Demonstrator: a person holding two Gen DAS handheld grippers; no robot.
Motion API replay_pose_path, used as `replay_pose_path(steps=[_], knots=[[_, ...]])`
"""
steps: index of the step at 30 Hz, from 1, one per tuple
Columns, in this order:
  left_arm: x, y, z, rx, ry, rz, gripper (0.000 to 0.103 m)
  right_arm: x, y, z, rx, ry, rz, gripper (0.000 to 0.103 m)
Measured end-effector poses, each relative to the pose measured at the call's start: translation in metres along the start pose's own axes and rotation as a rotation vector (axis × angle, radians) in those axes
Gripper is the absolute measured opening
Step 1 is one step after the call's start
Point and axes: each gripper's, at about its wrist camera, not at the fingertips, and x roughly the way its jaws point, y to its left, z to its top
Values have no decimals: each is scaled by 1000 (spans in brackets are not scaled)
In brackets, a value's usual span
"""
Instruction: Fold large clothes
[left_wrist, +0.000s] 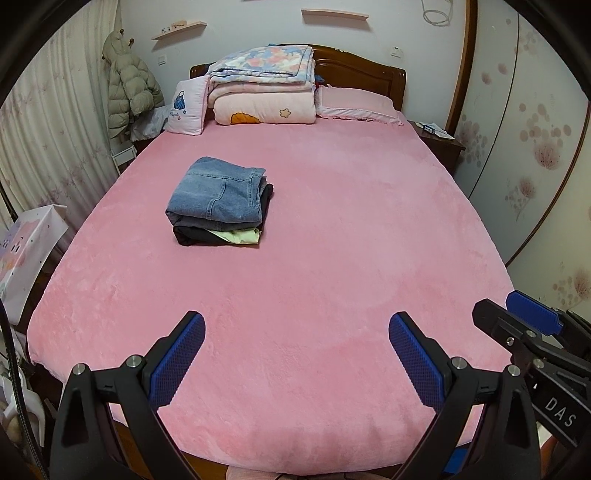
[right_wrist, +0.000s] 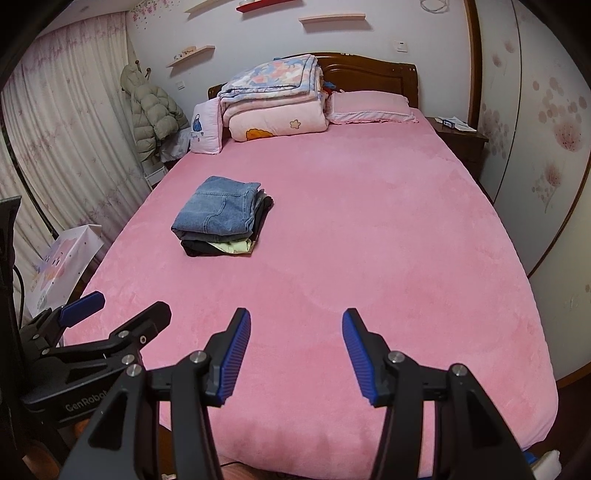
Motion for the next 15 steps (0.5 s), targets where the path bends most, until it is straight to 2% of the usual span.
replay_pose_path(steps=[15], knots=[[1,-5,3,17,6,14,99,0,-5,6,-16,14,-13,55]])
